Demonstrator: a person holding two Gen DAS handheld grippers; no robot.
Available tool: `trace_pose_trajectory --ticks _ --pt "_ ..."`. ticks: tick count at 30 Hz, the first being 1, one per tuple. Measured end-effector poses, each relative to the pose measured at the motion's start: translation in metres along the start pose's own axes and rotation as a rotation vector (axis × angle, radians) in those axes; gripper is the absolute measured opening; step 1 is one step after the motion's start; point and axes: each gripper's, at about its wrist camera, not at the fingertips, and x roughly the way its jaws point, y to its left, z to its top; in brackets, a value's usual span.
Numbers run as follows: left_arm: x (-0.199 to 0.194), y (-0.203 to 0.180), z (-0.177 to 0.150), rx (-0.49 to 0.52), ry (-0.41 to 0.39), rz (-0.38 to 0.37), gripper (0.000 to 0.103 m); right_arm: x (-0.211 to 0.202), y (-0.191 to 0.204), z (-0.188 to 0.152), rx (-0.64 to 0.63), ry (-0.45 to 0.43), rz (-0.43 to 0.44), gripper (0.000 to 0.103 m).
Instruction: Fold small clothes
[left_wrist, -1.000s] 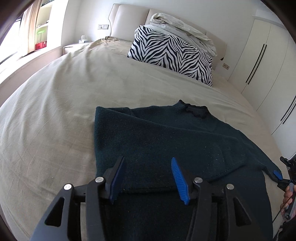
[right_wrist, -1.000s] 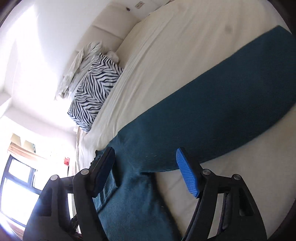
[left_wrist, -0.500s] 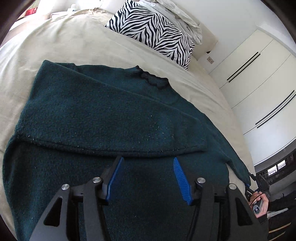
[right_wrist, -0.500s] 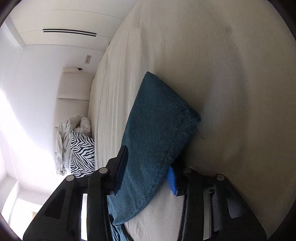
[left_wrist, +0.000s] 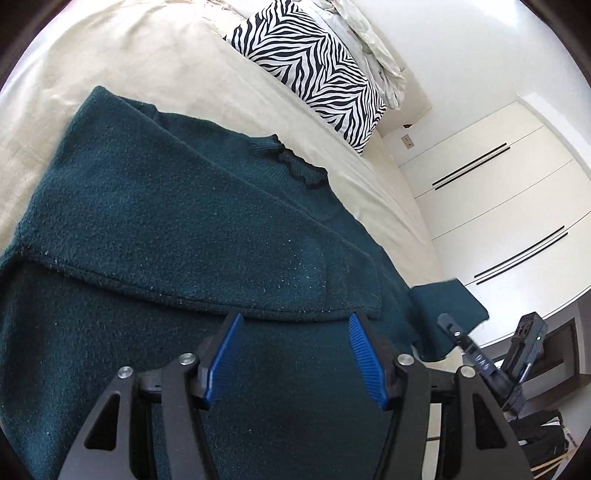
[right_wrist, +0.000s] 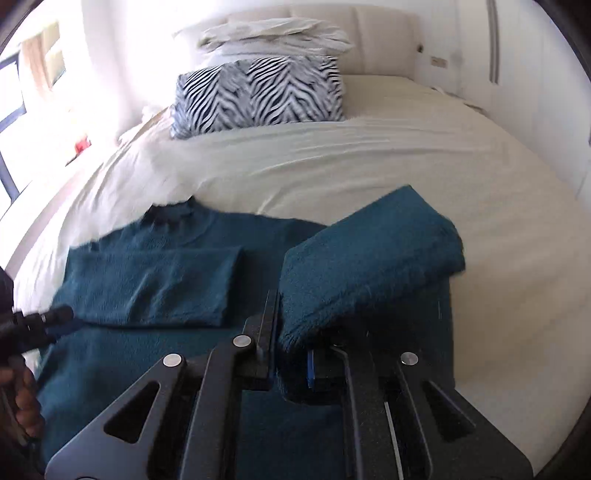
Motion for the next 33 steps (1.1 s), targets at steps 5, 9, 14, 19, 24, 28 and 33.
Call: trace_pose_trajectory --ticks 5,9,14,19,24,28,33 --pt "0.007 0.0 -0.006 -0.054 0.043 -0.086 0.064 0.033 0.092 -0.018 -0.15 0.092 0.036 0.01" --pt "0.026 -0.009 -0.012 -0.078 0.105 -0.126 0.068 0.034 0.089 -0.041 -0.103 0.11 0.057 0.01" --pt "0.054 -0.033 -0.009 -0.083 0.152 -0.158 0.069 0.038 0.08 -0.053 -0.049 0.088 0.091 0.011" --pt "0.088 -0.058 0.003 -0.061 0.22 -0.136 0.055 0.038 0.074 -0.053 -0.01 0.082 0.112 0.012" --pt "0.107 -0.07 0.005 -0.03 0.265 -0.102 0.011 0.029 0.065 -0.057 0.031 0.081 0.165 0.033" --pt "0.08 -0.091 0.014 0.084 0.184 -0.059 0.01 0.0 0.033 -0.071 0.219 -0.005 0.272 0.066" --pt "0.024 -0.128 0.031 0.272 0.009 -0.031 0.01 0.003 -0.023 -0.092 0.629 0.004 0.509 0.067"
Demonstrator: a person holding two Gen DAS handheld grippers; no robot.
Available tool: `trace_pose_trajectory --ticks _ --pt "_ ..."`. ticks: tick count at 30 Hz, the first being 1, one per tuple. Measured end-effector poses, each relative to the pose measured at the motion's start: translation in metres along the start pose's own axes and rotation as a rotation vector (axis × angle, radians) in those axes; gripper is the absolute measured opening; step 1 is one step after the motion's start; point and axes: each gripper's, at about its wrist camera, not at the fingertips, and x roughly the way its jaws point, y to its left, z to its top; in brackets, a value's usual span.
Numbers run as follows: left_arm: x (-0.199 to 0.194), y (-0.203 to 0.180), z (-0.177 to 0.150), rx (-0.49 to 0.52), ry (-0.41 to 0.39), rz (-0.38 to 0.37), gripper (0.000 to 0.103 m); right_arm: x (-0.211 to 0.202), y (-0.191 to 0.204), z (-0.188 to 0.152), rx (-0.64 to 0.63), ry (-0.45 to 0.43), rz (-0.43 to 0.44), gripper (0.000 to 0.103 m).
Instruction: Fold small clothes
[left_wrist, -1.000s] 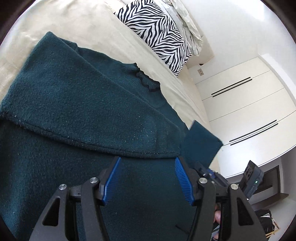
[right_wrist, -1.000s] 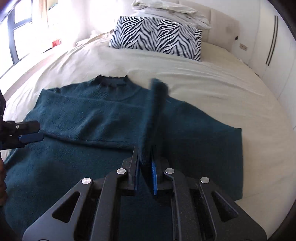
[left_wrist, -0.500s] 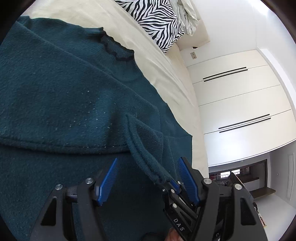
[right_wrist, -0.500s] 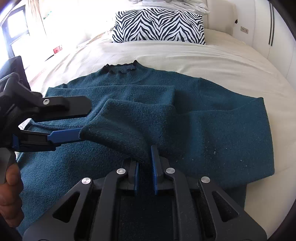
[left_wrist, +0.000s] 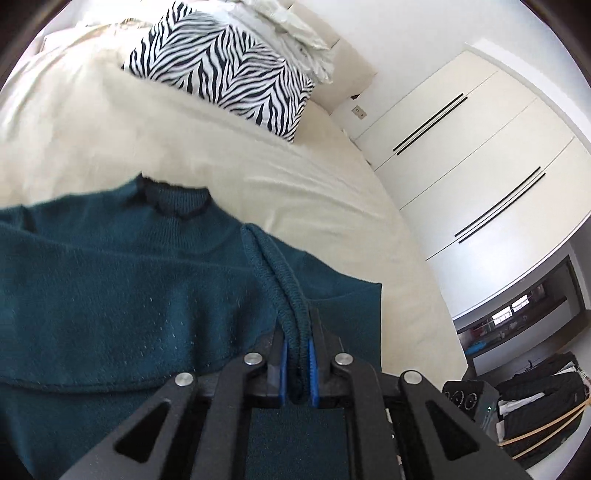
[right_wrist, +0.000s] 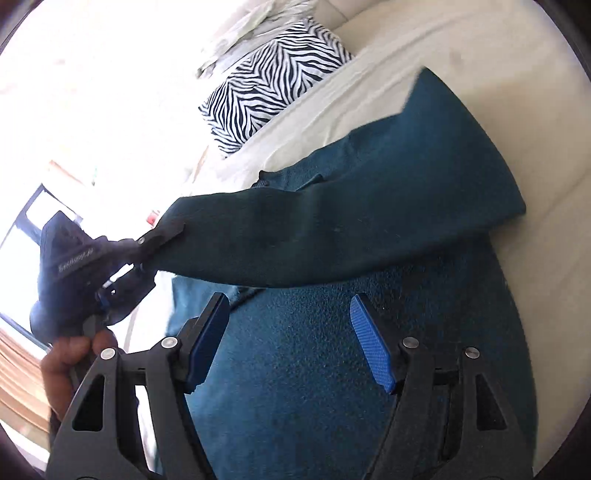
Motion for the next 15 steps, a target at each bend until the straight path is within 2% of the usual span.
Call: trace_pose_trajectory --ticks 3,6,9,15 --pt "-0.028 -0.004 0.013 0.062 -0.093 -0.001 0.01 0.007 -0.028 0.004 0.192 0.012 0.067 0.068" --pt "-0.046 -0.002 0.023 0.099 -0.153 0.003 0.01 0.016 -0.045 0.007 0.333 -0.01 0.157 0.068" --pt "-0.049 0.016 0.031 0.078 -0.167 0.015 0.01 0.027 -0.058 0.013 0.437 -0.031 0.217 0.068" --pt "-0.037 0.085 0.024 -0.018 -0.147 0.087 0.01 0.034 -0.092 0.029 0.618 -0.139 0.309 0.068"
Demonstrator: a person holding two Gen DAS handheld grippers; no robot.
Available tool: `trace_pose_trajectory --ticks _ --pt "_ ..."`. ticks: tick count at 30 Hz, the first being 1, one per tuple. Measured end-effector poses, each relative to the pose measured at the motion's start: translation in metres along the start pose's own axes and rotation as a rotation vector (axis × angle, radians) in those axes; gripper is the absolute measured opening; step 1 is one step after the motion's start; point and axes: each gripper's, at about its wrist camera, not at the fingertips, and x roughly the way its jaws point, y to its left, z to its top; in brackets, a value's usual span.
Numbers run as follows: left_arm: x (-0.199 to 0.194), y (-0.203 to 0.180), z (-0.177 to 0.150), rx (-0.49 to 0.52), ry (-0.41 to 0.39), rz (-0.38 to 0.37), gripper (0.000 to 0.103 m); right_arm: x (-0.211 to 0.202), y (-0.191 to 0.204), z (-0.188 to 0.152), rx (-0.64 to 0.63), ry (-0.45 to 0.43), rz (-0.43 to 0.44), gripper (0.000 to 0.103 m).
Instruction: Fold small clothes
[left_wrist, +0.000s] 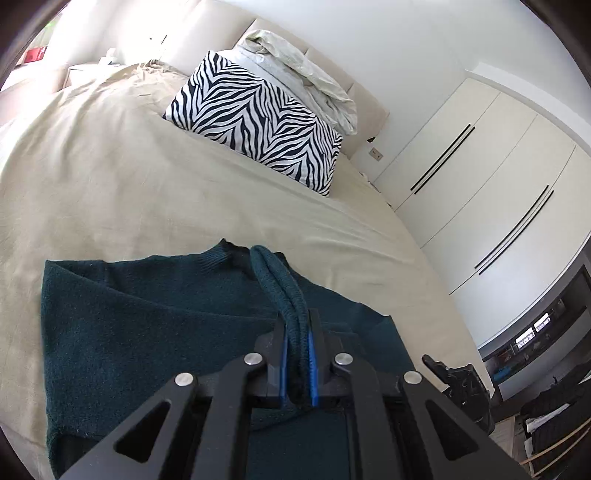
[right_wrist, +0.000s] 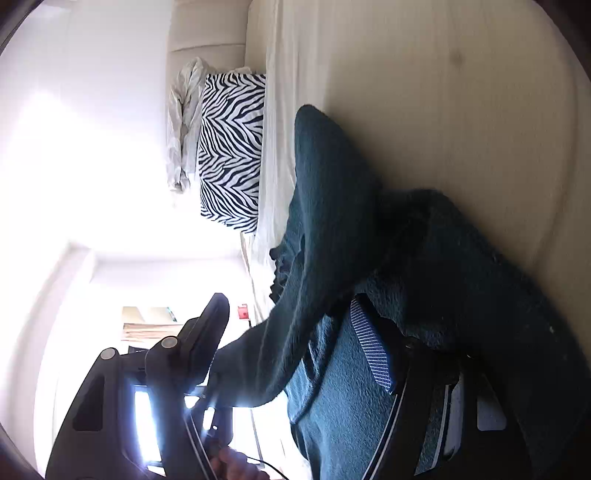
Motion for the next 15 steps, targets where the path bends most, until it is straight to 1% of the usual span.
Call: trace_pose_trajectory --ticks 3,6,13,15 --pt "0.003 0.029 -0.004 -0.04 -0.011 0.033 0.01 -0.003 -0.005 0.013 0.049 -0.052 0.054 0.068" --pt "0.008 0.051 -0.007 -0.068 -0.017 0.052 0.01 -0.002 -0.007 0.023 0.065 -0.079 0.073 0.067" --pt "0.025 0.07 -0.029 -0.064 0.026 0.074 0.01 -0.001 0.001 0.022 0.031 -0.099 0.073 0.067" --pt "0.031 0.07 -0.036 -0.063 0.049 0.081 0.01 0.004 0.004 0.02 0.02 -0.087 0.063 0.067"
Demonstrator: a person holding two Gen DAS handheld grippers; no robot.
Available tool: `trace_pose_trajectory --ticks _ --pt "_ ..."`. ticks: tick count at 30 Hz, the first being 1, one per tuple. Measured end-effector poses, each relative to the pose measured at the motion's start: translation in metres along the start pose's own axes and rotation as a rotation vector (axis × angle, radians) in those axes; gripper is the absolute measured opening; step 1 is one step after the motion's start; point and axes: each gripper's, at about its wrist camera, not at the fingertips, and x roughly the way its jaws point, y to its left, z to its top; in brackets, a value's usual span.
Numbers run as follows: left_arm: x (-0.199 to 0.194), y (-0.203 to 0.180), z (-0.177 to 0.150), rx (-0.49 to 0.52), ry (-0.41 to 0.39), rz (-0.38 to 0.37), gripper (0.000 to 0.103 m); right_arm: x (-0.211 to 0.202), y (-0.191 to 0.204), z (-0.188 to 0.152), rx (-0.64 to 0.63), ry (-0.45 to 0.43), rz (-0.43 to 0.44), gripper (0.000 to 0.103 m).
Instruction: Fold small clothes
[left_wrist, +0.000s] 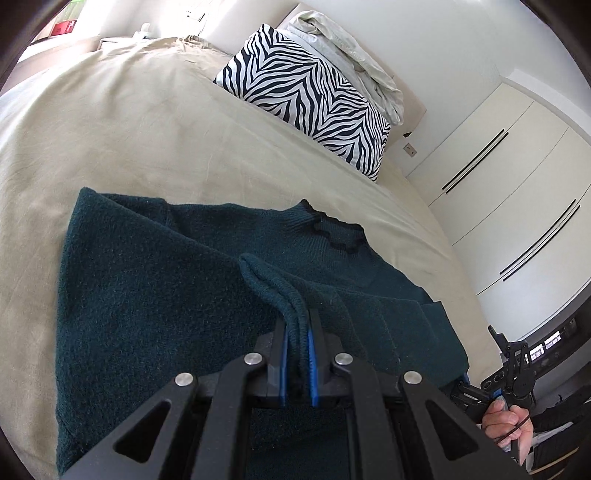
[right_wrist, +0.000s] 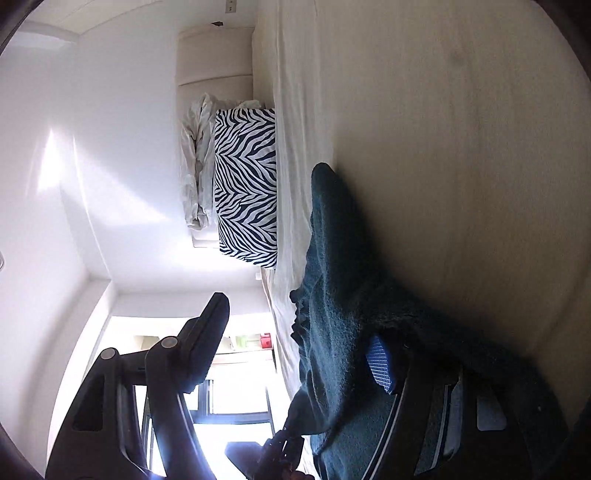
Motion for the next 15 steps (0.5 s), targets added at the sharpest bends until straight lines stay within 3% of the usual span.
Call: trace_pose_trajectory --ticks 3,7,15 --pt "0.007 0.003 -0.007 -0.001 0.016 0.014 0.01 0.009 0.005 -0.005 -0.031 0.023 -0.03 0.067" --pt "0.004 0.015 -0.008 -0.035 0.016 0.012 0.01 -0.002 0.002 0.009 0.004 -0.034 -0.011 0.067" --pt "0.007 0.017 -0.016 -0.033 0.043 0.019 0.012 -0.008 -0.009 0.017 -0.047 -0.051 -0.036 0.053"
